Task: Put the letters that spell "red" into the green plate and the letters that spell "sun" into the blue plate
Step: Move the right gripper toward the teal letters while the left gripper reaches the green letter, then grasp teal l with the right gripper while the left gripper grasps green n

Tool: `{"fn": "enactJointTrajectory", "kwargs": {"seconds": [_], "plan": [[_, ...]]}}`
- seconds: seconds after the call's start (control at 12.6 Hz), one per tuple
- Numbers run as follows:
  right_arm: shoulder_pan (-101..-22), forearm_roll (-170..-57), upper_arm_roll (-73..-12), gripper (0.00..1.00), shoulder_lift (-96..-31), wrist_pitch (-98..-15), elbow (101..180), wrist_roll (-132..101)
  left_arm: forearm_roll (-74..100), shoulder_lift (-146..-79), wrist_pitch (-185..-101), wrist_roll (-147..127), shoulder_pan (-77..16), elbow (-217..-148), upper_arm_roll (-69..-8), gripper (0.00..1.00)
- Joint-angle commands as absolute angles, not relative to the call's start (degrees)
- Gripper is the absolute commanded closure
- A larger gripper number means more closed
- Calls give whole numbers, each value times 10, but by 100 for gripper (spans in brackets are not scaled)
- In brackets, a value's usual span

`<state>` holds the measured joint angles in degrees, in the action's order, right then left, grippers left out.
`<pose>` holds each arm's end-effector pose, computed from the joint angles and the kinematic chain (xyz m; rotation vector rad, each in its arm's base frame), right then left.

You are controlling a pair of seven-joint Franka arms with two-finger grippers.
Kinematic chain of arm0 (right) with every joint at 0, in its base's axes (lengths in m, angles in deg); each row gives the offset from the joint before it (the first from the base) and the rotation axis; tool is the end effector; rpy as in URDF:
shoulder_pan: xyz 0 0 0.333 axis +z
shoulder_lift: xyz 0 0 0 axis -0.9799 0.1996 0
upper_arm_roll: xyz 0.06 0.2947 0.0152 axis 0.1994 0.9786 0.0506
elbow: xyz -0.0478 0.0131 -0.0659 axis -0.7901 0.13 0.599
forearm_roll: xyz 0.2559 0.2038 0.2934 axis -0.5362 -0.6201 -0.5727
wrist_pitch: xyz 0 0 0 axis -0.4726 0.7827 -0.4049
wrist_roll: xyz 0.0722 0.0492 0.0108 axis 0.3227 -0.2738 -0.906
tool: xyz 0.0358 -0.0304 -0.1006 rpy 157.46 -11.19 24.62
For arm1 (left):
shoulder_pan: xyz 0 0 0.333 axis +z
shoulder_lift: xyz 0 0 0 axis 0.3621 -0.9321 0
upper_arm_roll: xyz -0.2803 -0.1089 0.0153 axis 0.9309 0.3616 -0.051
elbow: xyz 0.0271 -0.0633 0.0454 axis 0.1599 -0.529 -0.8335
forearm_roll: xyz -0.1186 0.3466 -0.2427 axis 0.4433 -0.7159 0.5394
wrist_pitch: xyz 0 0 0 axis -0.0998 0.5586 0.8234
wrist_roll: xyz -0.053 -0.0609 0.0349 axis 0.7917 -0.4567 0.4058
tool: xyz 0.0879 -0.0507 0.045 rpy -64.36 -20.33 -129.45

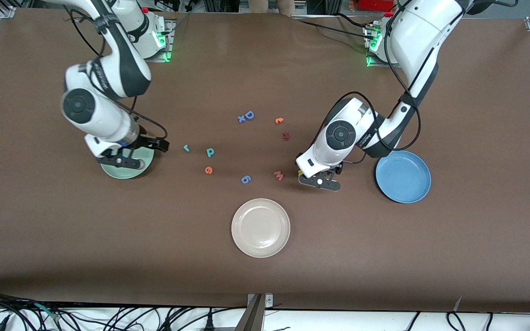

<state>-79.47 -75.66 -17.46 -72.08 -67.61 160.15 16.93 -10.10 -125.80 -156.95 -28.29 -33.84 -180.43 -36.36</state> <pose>0.5742 0.1908 0.2560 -3.0967 0.2357 0.1876 0.5933 -0.3585 0.1657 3.1072 -0.3695 -0.0966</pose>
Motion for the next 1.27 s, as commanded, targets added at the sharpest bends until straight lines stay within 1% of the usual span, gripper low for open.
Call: {"fn": "enactJointTrajectory", "kwargs": {"seconds": [0.0, 0.24, 0.32, 0.4, 0.55, 0.63, 0.71, 0.79, 1.19], "plan": [[-788, -763, -160, 1, -692, -715, 1606, 200, -141, -1270, -1574, -276, -338, -1795, -361, 0], [-775, -762, -160, 2, -664, -748, 1622, 213, -140, -1279, -1574, -252, -335, -1798, -361, 1], [-775, -763, -160, 6, -656, -754, 1627, 213, -140, -1280, -1575, -252, -335, -1799, -361, 4], [-773, -762, -160, 14, -644, -758, 1628, 213, -140, -1286, -1575, -252, -337, -1799, -361, 11], [-773, -762, -160, 15, -621, -783, 1632, 213, -140, -1292, -1592, -255, -340, -1803, -362, 32], [-772, -762, -160, 20, -616, -793, 1637, 213, -140, -1292, -1593, -255, -340, -1804, -362, 44], [-772, -761, -160, 32, -614, -796, 1641, 213, -140, -1292, -1593, -255, -339, -1803, -362, 57], [-772, -761, -160, 32, -612, -796, 1642, 213, -140, -1293, -1594, -255, -341, -1802, -362, 59], [-773, -756, -160, 32, -607, -797, 1666, 209, -140, -1298, -1599, -259, -342, -1806, -362, 57]]}}
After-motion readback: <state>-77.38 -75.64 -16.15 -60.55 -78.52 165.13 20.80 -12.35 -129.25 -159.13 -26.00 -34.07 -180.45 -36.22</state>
